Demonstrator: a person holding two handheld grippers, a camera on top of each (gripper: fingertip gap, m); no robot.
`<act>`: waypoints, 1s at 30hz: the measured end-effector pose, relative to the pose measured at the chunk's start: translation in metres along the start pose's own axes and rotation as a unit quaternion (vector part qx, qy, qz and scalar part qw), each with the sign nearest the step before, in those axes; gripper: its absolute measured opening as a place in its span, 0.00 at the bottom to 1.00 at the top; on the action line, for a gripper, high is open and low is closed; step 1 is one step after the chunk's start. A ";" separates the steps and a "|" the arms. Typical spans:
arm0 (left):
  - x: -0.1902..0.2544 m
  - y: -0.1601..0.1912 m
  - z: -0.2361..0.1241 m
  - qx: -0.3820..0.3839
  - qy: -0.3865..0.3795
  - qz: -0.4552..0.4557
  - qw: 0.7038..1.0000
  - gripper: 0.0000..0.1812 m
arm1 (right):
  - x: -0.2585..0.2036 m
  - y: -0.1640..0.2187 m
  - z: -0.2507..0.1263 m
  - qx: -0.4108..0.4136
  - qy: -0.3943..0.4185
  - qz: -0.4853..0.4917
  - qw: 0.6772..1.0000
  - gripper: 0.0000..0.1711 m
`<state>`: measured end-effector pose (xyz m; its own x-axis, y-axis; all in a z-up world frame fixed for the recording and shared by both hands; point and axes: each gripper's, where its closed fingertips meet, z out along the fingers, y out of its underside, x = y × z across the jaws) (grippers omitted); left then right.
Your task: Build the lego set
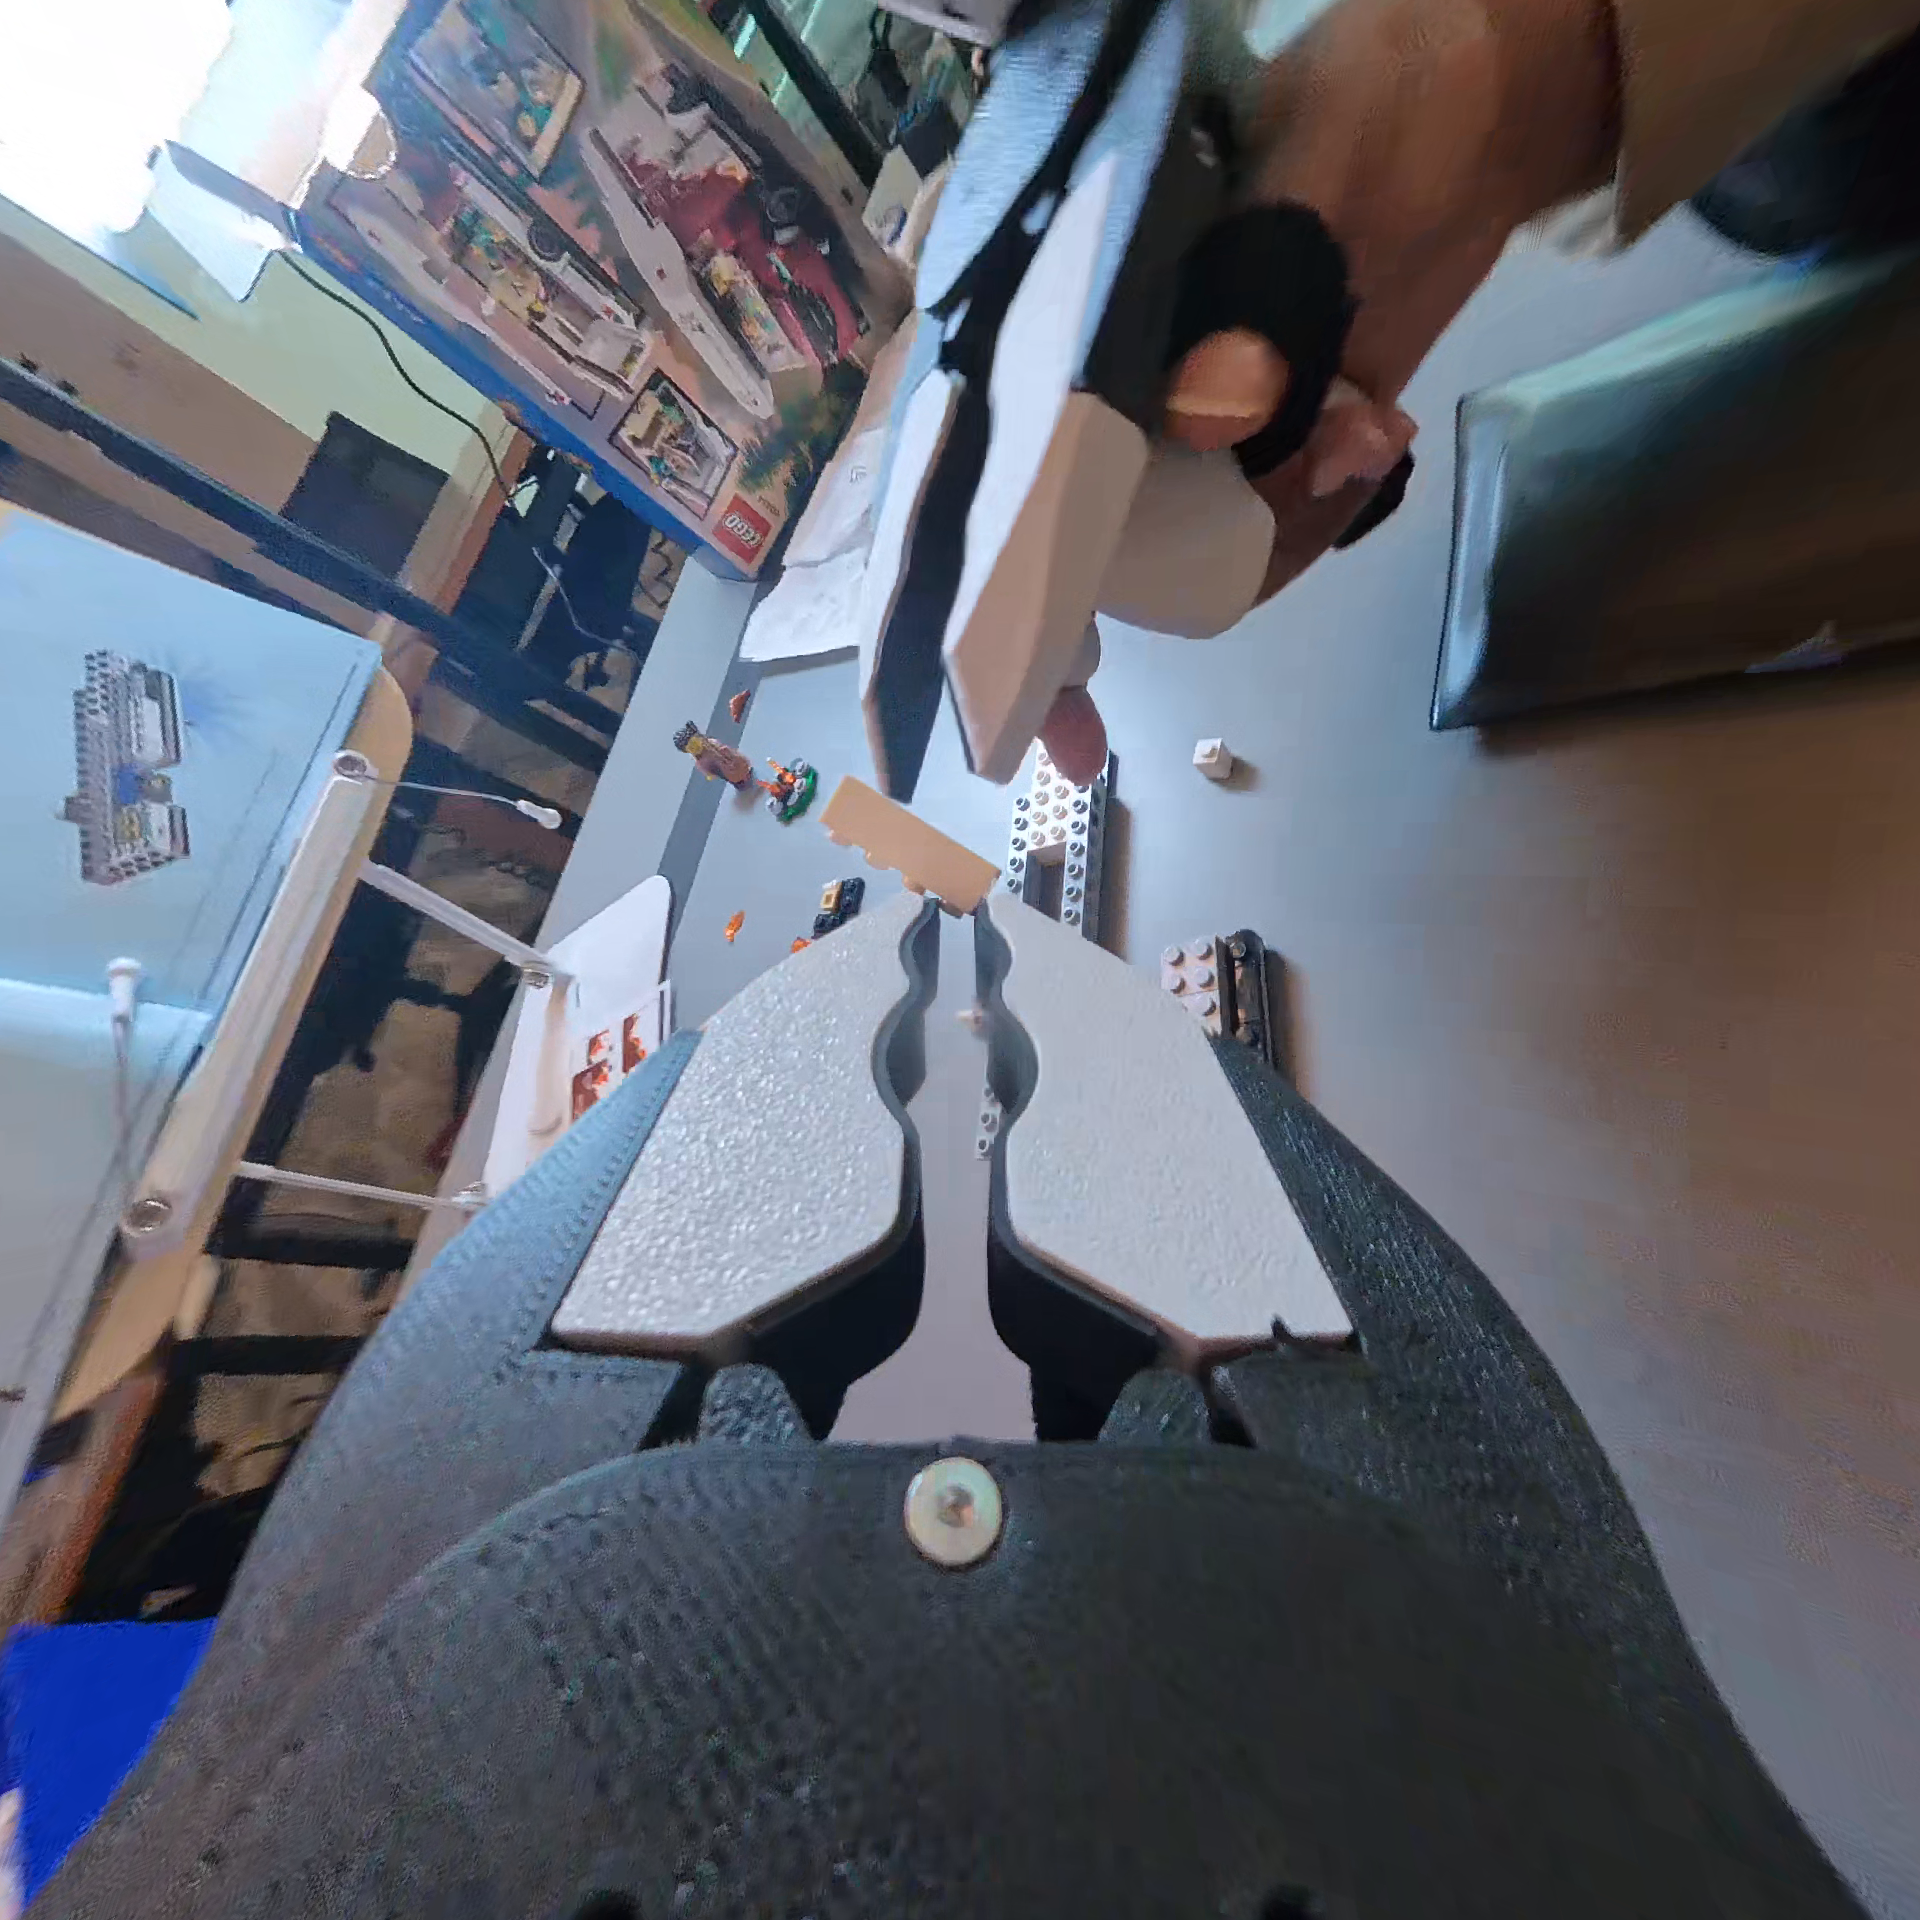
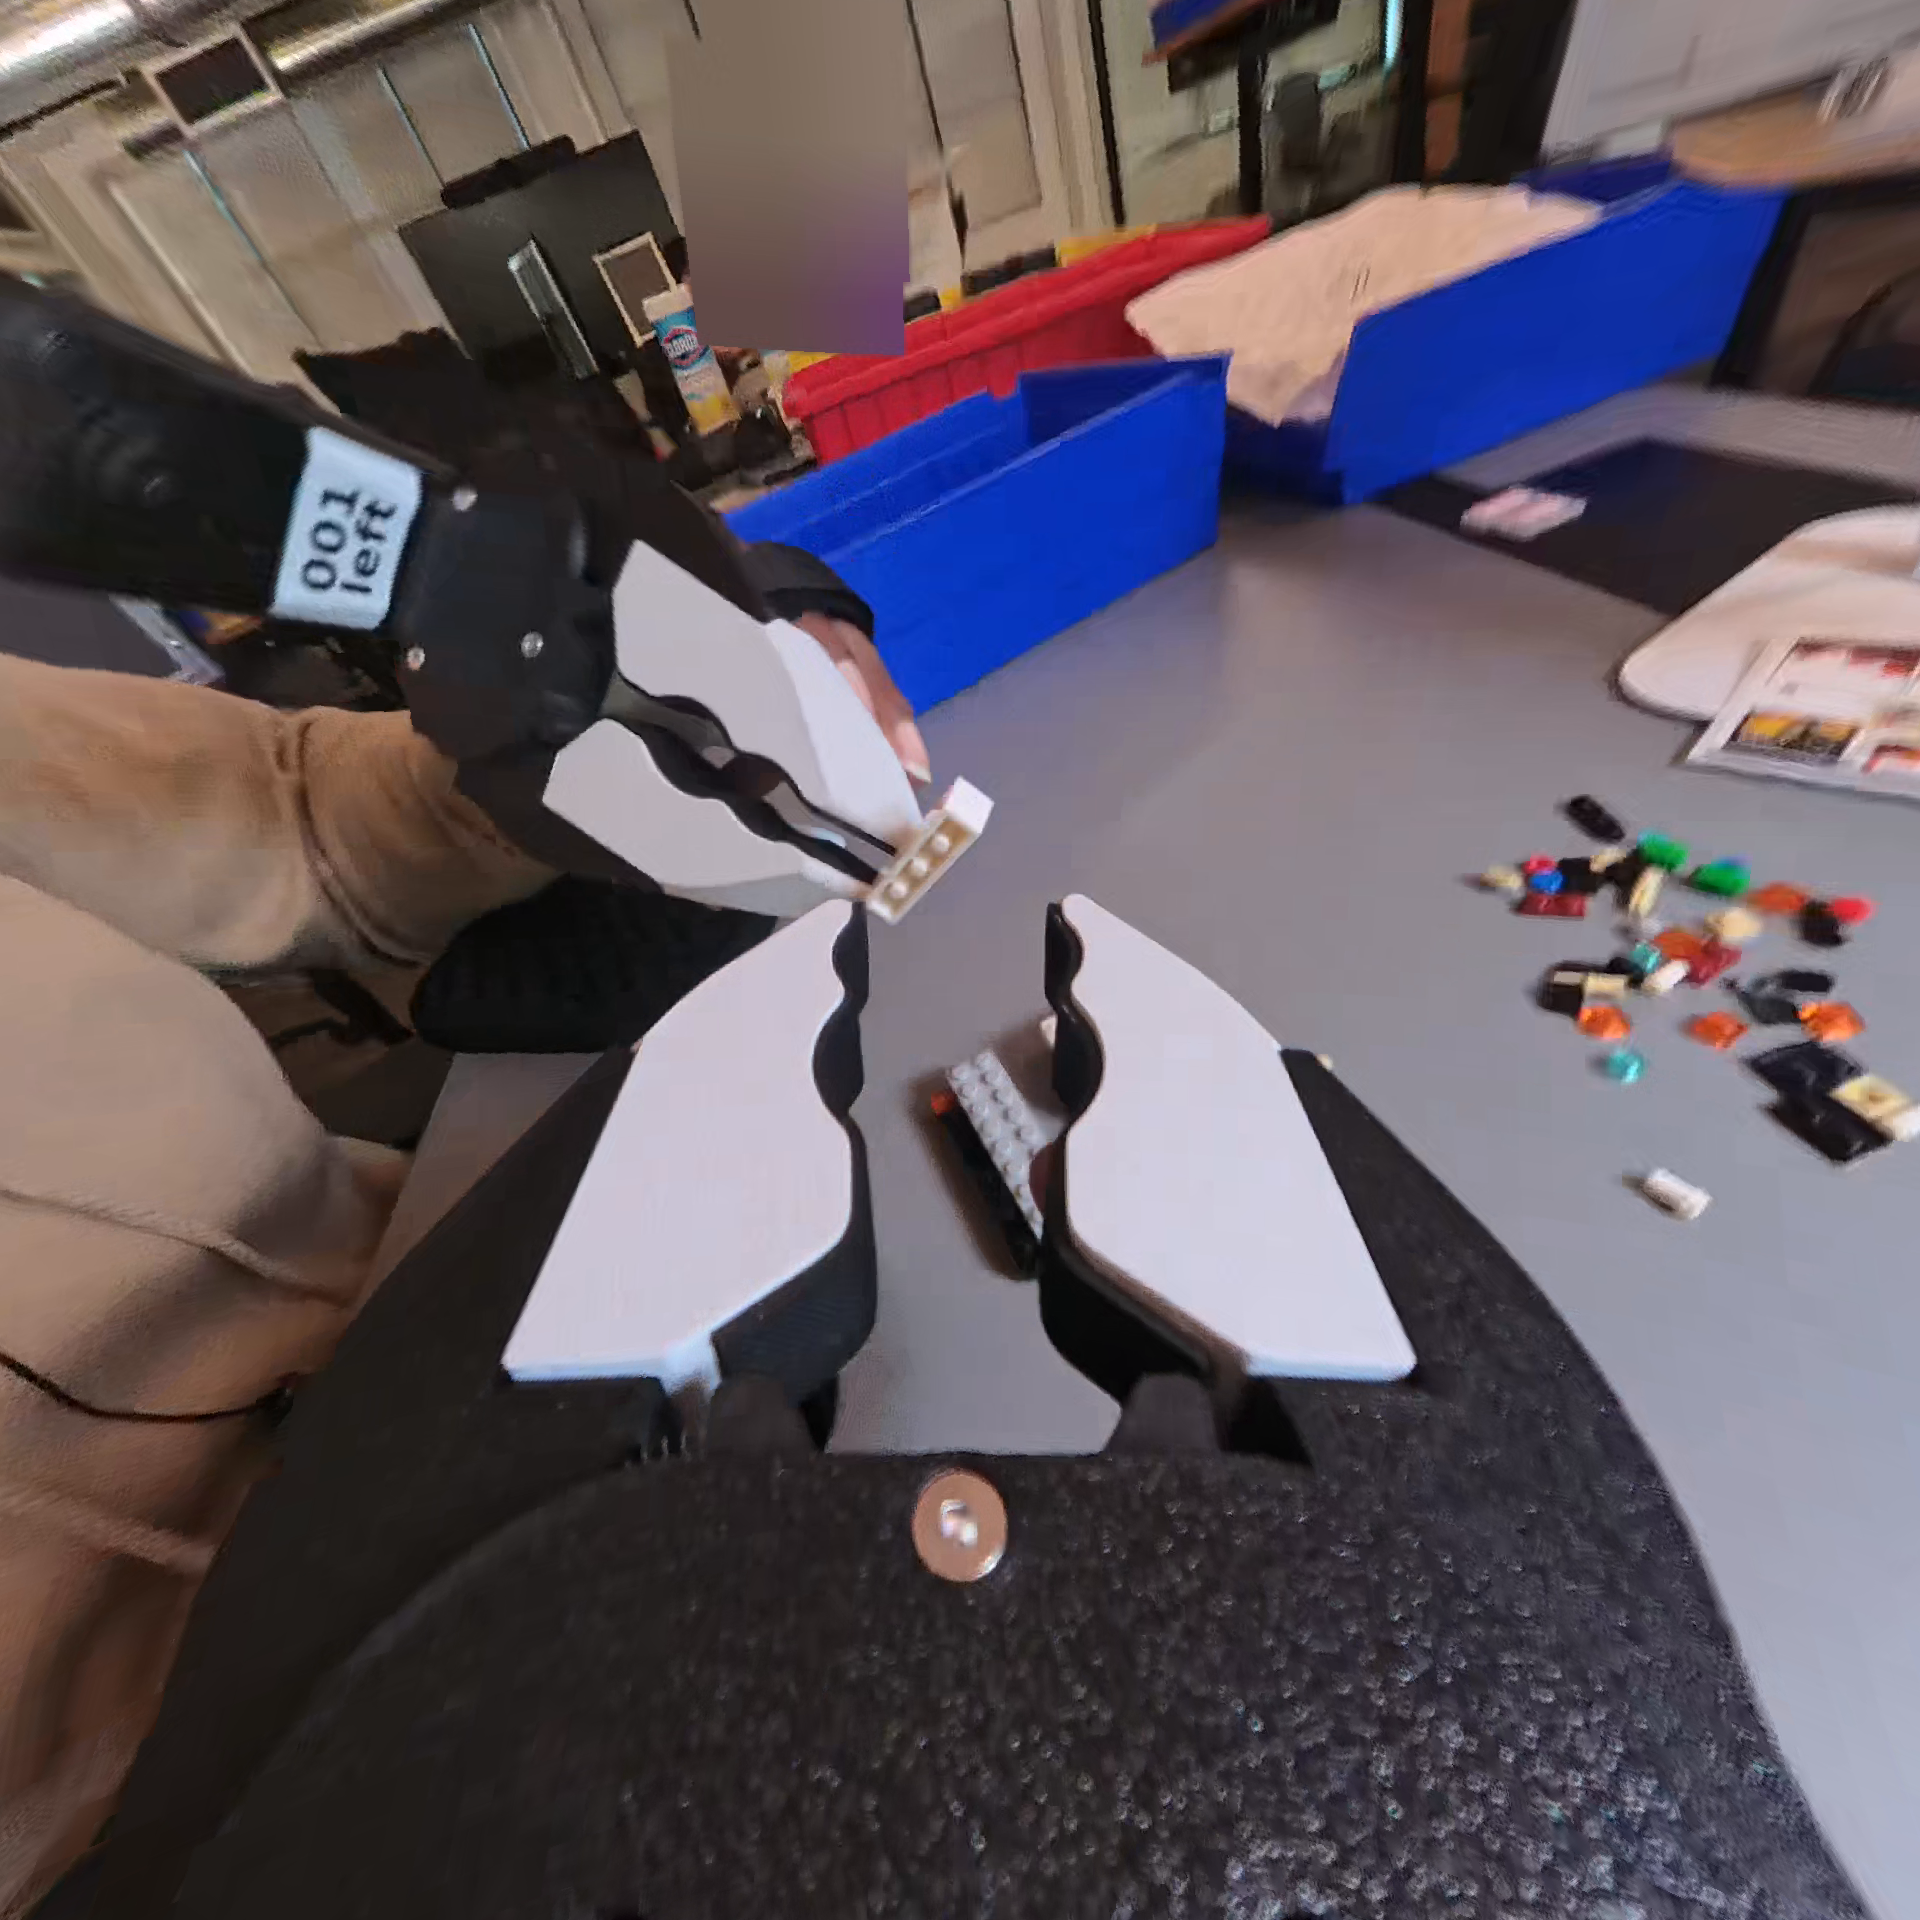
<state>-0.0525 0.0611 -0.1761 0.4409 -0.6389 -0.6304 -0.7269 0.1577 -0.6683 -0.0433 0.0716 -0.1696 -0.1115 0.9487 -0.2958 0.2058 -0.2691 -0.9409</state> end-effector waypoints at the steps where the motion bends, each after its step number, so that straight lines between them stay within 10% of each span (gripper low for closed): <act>1: 0.006 0.003 0.005 -0.014 -0.008 0.023 1.000 0.03 | 0.000 0.008 0.000 -0.018 -0.021 0.030 0.999 0.19; 24: 0.059 0.027 0.021 -0.035 -0.002 0.161 0.986 0.03 | -0.002 0.056 0.003 -0.113 -0.022 0.056 0.992 0.05; 30: 0.046 0.016 0.014 0.041 0.053 -0.067 0.996 0.16 | -0.002 0.027 -0.007 -0.032 -0.022 0.019 0.999 0.05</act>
<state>-0.0363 0.0451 -0.2209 0.4709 -0.7330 -0.4908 -0.6182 0.1227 -0.7764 -0.0310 0.0635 -0.1931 -0.1451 0.9293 -0.3395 0.2717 -0.2925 -0.9168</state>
